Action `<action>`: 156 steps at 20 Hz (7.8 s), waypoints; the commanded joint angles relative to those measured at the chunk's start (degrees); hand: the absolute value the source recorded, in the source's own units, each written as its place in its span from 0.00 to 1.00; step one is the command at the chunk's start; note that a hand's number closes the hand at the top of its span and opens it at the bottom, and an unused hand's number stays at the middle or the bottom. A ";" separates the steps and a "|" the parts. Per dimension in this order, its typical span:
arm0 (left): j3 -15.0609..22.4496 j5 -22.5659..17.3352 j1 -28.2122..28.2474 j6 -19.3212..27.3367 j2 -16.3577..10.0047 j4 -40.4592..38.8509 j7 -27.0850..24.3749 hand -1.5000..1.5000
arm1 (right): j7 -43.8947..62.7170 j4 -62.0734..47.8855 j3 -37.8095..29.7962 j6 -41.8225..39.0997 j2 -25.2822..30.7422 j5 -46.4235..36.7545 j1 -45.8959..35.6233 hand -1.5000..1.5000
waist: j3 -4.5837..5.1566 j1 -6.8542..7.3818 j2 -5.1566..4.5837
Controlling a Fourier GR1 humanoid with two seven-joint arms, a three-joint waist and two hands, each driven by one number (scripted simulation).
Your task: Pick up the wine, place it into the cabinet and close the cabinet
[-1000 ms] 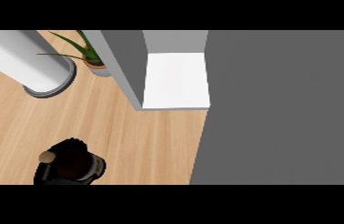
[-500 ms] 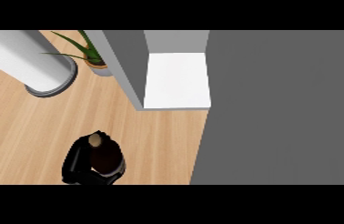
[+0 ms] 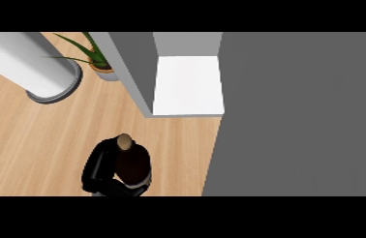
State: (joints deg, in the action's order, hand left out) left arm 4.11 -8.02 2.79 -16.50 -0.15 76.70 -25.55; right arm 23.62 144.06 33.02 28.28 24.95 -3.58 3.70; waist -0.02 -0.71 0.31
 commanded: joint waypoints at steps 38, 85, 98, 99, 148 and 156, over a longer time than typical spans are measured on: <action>9.00 -4.65 -34.58 29.59 0.15 -24.07 2.08 1.00 | -6.51 12.10 -1.33 -4.12 3.49 4.66 12.80 0.00 | 0.07 -1.66 -0.42; 5.56 -15.25 -67.91 45.00 -1.81 -71.44 -6.98 0.00 | -19.01 6.45 -2.01 -13.05 1.61 9.23 18.09 0.00 | 0.08 -6.70 -2.50; 3.58 -16.31 -71.75 37.66 -4.92 -70.96 -6.96 0.00 | -21.50 4.94 -0.94 -14.61 1.27 8.60 19.53 0.00 | 0.15 -6.56 -2.44; 3.18 -16.65 -70.77 36.48 -3.69 -70.35 -8.53 0.00 | -19.51 5.01 -2.11 -13.64 1.25 8.42 19.49 0.00 | 0.19 -5.51 -2.29; 21.08 -27.45 -32.24 25.32 -1.07 -16.51 0.78 0.00 | -18.22 11.41 -5.46 -11.65 3.56 7.18 27.35 0.00 | 0.01 1.37 0.69; 22.79 -28.33 -17.15 24.27 -7.22 0.20 2.50 0.00 | -14.23 14.94 -8.33 -11.16 5.63 7.19 25.99 0.00 | 0.08 1.13 0.24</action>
State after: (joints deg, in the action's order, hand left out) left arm 26.33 -35.87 -20.16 7.52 -5.05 69.47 -24.55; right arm 2.13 144.43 25.21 16.68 28.79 2.19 27.02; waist 0.03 0.52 0.73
